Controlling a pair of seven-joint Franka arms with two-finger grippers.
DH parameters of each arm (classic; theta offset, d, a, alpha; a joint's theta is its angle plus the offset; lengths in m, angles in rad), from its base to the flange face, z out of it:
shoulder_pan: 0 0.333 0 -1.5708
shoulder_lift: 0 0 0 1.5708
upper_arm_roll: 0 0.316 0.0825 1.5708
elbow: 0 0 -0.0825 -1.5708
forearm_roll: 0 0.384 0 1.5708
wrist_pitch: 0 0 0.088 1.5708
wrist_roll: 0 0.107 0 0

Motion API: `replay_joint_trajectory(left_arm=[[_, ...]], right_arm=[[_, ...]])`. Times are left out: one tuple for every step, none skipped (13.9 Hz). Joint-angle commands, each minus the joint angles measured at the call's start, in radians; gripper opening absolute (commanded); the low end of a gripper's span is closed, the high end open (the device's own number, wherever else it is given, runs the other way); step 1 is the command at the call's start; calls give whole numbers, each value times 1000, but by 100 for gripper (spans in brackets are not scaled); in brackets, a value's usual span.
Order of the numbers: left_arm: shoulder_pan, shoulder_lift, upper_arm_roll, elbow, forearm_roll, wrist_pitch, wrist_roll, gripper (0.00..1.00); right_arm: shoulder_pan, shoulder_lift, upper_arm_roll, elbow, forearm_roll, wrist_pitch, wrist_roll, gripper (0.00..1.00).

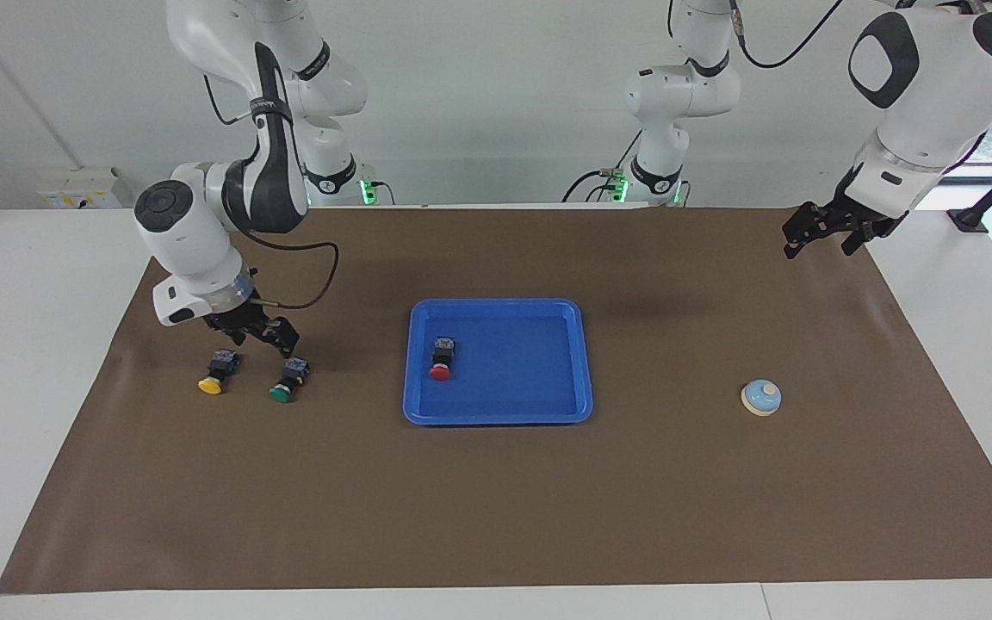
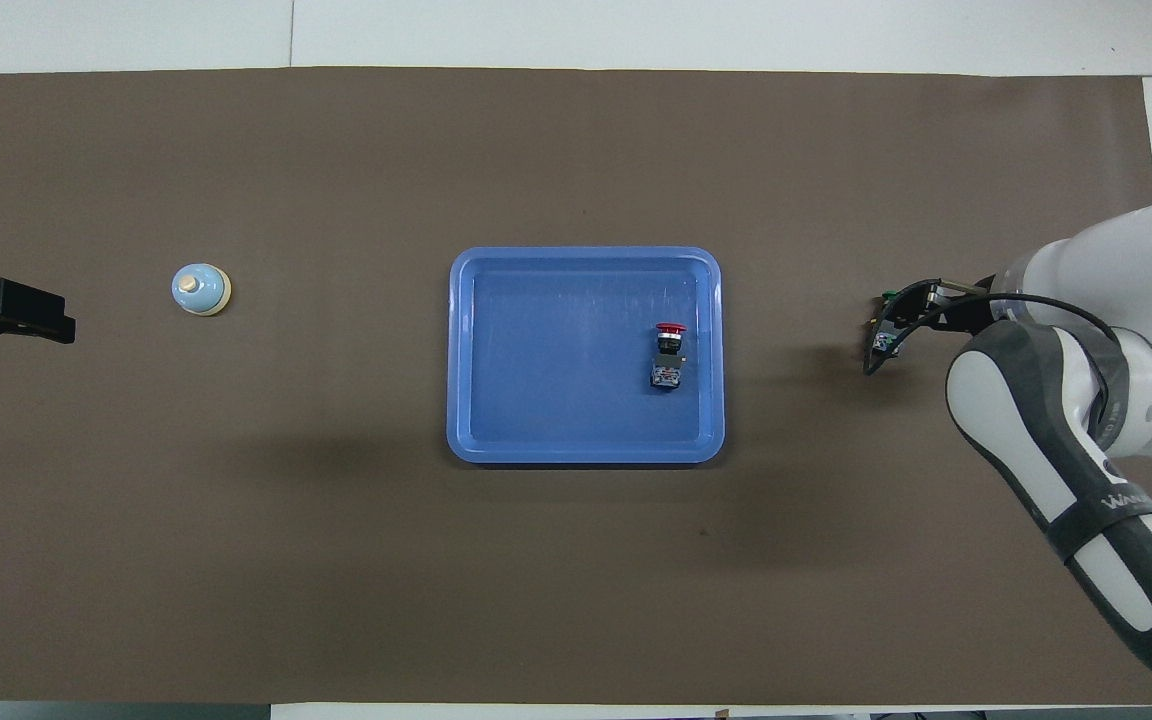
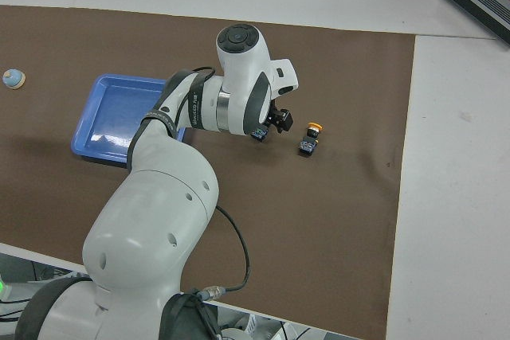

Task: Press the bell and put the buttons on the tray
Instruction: 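Move the right gripper back to the green button and grasp it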

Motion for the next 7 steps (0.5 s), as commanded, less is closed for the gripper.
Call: replay_joint_trajectory(left_arm=[[1, -22, 0, -20, 12, 0, 5, 100], [1, -22, 0, -20, 12, 0, 5, 100], [1, -22, 0, -19, 12, 0, 5, 100], [1, -22, 2, -20, 12, 0, 5, 100], [1, -22, 0, -20, 12, 0, 5, 100], [1, -22, 0, -20, 12, 0, 5, 100], [1, -22, 0, -20, 12, 0, 5, 100]], right_arm=[[-7, -40, 13, -94, -9, 94, -9, 100], [-7, -40, 13, -116, -9, 129, -9, 100], [-7, -35, 13, -137, -9, 160, -12, 100], [-7, -29, 13, -145, -9, 175, -11, 100], [3, -22, 13, -146, -9, 189, -8, 100], [7, -8, 13, -147, -9, 218, -8, 100], [12, 4, 14, -143, -9, 232, -8, 100]])
